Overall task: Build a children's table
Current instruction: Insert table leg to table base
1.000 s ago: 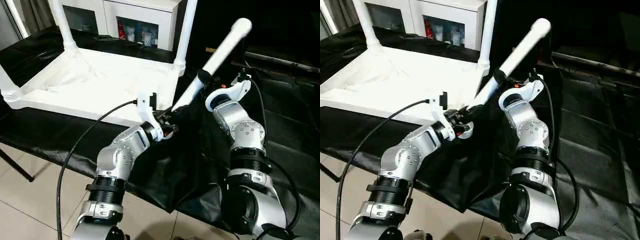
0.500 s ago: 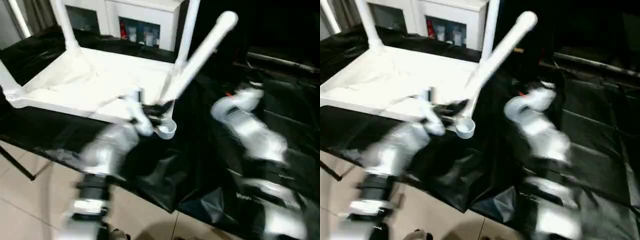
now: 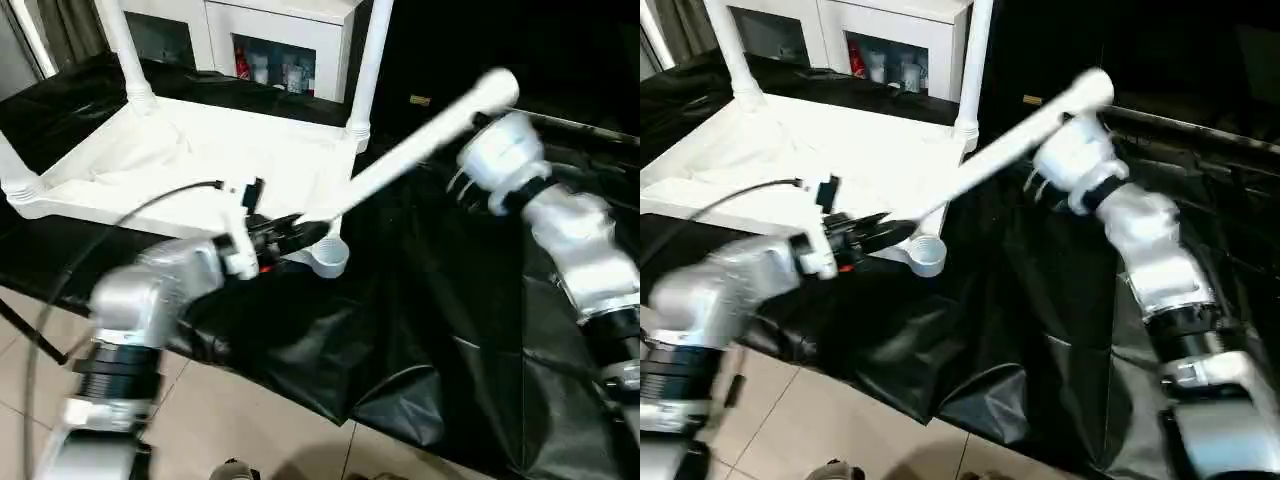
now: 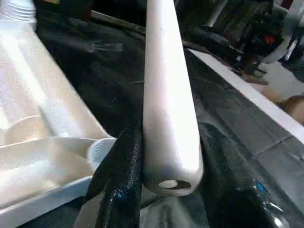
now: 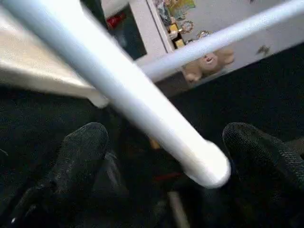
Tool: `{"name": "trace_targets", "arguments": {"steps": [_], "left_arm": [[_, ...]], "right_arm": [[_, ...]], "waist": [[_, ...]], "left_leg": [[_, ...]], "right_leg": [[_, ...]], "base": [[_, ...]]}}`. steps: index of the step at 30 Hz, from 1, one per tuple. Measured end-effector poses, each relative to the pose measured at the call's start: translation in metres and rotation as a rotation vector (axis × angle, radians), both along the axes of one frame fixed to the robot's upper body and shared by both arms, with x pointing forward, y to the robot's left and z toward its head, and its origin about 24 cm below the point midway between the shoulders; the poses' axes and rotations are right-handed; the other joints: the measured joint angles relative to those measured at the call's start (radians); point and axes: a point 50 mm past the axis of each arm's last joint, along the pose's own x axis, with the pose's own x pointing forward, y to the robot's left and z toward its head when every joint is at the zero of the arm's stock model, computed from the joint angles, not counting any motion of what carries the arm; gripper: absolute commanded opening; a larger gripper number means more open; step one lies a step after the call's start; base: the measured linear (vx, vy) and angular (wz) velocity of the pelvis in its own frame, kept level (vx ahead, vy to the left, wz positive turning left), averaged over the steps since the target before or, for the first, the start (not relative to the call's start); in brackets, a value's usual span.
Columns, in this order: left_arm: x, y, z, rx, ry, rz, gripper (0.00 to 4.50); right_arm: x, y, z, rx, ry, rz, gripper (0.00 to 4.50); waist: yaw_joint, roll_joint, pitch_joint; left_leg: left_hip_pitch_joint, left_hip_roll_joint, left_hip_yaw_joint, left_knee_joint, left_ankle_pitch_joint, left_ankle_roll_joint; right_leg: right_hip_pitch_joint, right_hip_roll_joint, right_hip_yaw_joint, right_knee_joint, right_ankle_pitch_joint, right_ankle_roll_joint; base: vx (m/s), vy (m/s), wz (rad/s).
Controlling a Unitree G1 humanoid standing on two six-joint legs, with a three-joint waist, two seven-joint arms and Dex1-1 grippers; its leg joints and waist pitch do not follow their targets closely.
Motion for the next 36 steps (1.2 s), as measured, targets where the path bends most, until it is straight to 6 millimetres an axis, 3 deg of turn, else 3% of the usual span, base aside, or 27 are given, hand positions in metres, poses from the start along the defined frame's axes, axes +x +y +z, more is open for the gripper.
{"name": "trace_targets", "arguments": {"steps": [14, 26, 36], "left_arm": [[-0.013, 0.006, 0.017, 0.027, -0.013, -0.182, 1.36], [-0.018, 0.014, 0.019, 0.057, -0.002, -0.218, 1.36], [-0.018, 0.021, 0.020, 0.075, 0.001, -0.216, 1.36]], "right_arm": [[0.008, -0.018, -0.014, -0.311, -0.103, -0.025, 4.30], [0.009, -0.036, -0.029, -0.370, -0.075, -0.096, 4.30], [0.007, -0.038, -0.033, -0.361, -0.055, -0.087, 3.32]], "waist": [[-0.011, -0.001, 0.000], [-0.034, -0.001, 0.000], [-0.035, -0.001, 0.000]], "left_leg": [[-0.001, 0.000, 0.000, 0.005, 0.000, 0.001], [-0.002, 0.000, 0.000, 0.007, 0.000, 0.001], [-0.002, 0.000, 0.000, 0.007, 0.000, 0.001]], "right_leg": [[-0.001, 0.001, 0.000, 0.004, 0.000, -0.001], [-0.001, 0.001, 0.000, 0.005, 0.001, -0.001], [-0.001, 0.001, 0.000, 0.005, 0.001, -0.001]], "base": [[0.000, 0.000, 0.00], [0.000, 0.000, 0.00], [0.000, 0.000, 0.00]]}}
